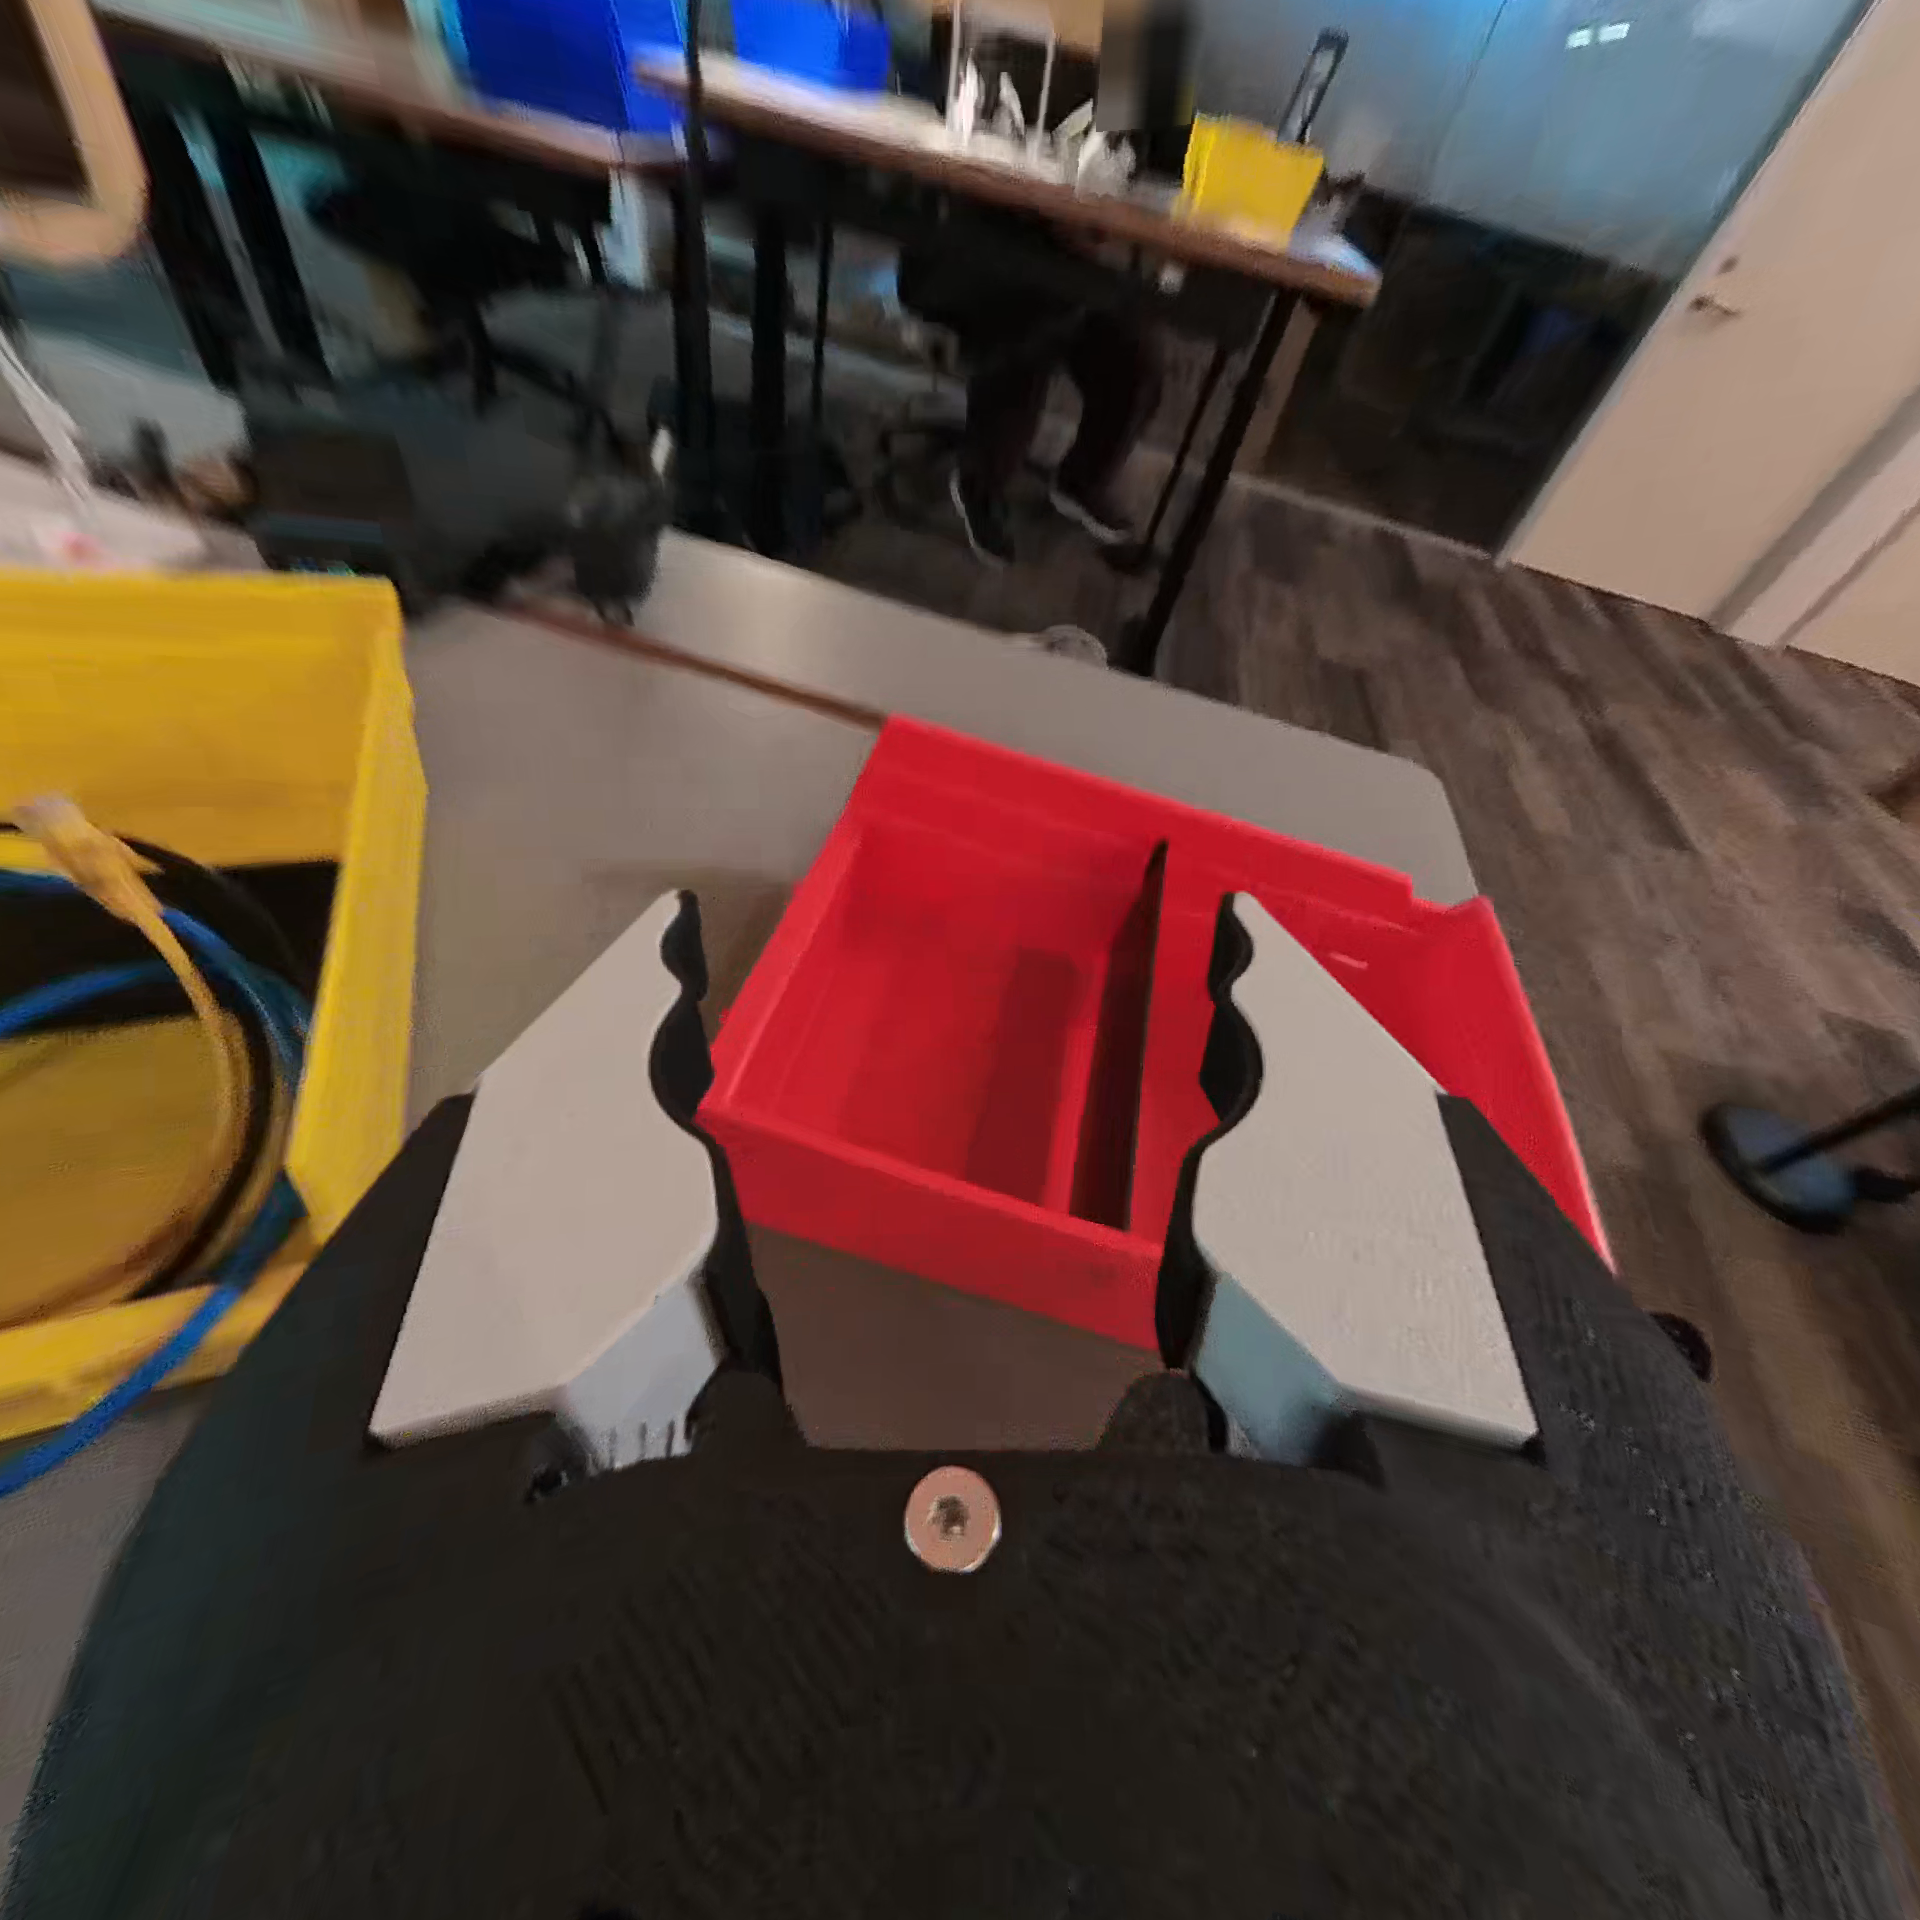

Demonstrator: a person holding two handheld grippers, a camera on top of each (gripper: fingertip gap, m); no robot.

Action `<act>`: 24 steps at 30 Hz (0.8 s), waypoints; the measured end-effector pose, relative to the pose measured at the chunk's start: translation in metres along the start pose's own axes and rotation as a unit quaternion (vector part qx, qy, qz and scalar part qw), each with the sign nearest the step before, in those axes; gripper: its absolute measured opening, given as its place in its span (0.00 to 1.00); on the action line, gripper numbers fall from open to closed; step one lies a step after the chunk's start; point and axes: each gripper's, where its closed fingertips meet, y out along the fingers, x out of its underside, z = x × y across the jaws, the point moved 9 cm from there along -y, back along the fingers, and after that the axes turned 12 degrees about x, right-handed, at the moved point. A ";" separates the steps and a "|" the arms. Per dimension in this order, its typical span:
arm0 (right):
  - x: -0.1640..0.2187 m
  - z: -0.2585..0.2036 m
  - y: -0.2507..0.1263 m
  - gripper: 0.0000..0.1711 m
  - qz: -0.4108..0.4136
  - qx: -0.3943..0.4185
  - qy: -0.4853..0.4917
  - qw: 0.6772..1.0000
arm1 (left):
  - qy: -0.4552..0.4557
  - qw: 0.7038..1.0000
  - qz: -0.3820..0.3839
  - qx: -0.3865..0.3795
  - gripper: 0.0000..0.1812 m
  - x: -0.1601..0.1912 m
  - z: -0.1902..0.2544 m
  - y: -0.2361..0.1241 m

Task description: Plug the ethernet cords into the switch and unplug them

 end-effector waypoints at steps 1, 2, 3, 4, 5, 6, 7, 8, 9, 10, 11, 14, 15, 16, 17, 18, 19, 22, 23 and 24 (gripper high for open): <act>0.005 -0.009 0.006 0.58 -0.020 0.009 -0.022 1.000 | -0.019 1.000 -0.007 -0.020 0.77 0.017 -0.006 -0.012; 0.010 -0.018 0.012 0.60 -0.041 0.015 -0.043 0.998 | -0.045 0.999 -0.013 -0.027 0.77 0.033 -0.009 -0.021; 0.015 -0.026 0.018 0.61 -0.062 0.017 -0.056 0.996 | -0.069 0.997 -0.021 -0.028 0.79 0.046 -0.010 -0.027; 0.019 -0.035 0.022 0.62 -0.081 0.016 -0.061 0.995 | -0.088 0.995 -0.031 -0.026 0.80 0.058 -0.011 -0.031; 0.023 -0.042 0.027 0.63 -0.095 0.012 -0.060 0.994 | -0.100 0.994 -0.041 -0.025 0.81 0.067 -0.011 -0.033; 0.027 -0.048 0.031 0.64 -0.104 0.016 -0.055 0.993 | -0.107 0.993 -0.050 -0.026 0.82 0.075 -0.012 -0.033; 0.031 -0.053 0.035 0.65 -0.114 0.027 -0.054 0.992 | -0.110 0.992 -0.057 -0.026 0.83 0.079 -0.012 -0.032; 0.036 -0.056 0.039 0.65 -0.123 0.041 -0.054 0.990 | -0.112 0.992 -0.060 -0.025 0.83 0.082 -0.011 -0.030; 0.040 -0.058 0.042 0.65 -0.130 0.052 -0.055 0.989 | -0.112 0.992 -0.060 -0.021 0.83 0.083 -0.010 -0.028; 0.044 -0.060 0.046 0.65 -0.139 0.066 -0.059 0.986 | -0.112 0.992 -0.058 -0.022 0.84 0.083 -0.009 -0.026; 0.049 -0.060 0.049 0.65 -0.149 0.085 -0.068 0.983 | -0.110 0.992 -0.060 -0.023 0.84 0.083 -0.009 -0.026; 0.060 -0.057 0.050 0.66 -0.173 0.116 -0.082 0.975 | -0.102 0.991 -0.082 -0.027 0.83 0.083 -0.009 -0.026; 0.061 -0.055 0.046 0.66 -0.174 0.122 -0.080 0.974 | -0.098 0.990 -0.095 -0.035 0.83 0.084 -0.011 -0.027; 0.063 -0.051 0.040 0.66 -0.180 0.130 -0.083 0.971 | -0.092 0.989 -0.107 -0.043 0.83 0.086 -0.013 -0.029; 0.065 -0.047 0.033 0.65 -0.188 0.139 -0.083 0.969 | -0.090 0.988 -0.118 -0.050 0.83 0.088 -0.015 -0.031; 0.068 -0.041 0.025 0.64 -0.194 0.148 -0.079 0.966 | -0.091 0.987 -0.125 -0.052 0.83 0.090 -0.017 -0.033; 0.072 -0.033 0.017 0.64 -0.201 0.158 -0.072 0.964 | -0.096 0.986 -0.130 -0.051 0.82 0.092 -0.019 -0.036; 0.087 -0.005 -0.009 0.61 -0.221 0.189 -0.032 0.956 | -0.115 0.984 -0.129 -0.053 0.81 0.098 -0.025 -0.041; 0.093 0.007 -0.017 0.60 -0.227 0.206 -0.018 0.952 | -0.120 0.983 -0.125 -0.056 0.80 0.099 -0.028 -0.042; 0.098 0.019 -0.026 0.59 -0.232 0.227 -0.005 0.946 | -0.119 0.983 -0.124 -0.066 0.80 0.099 -0.032 -0.044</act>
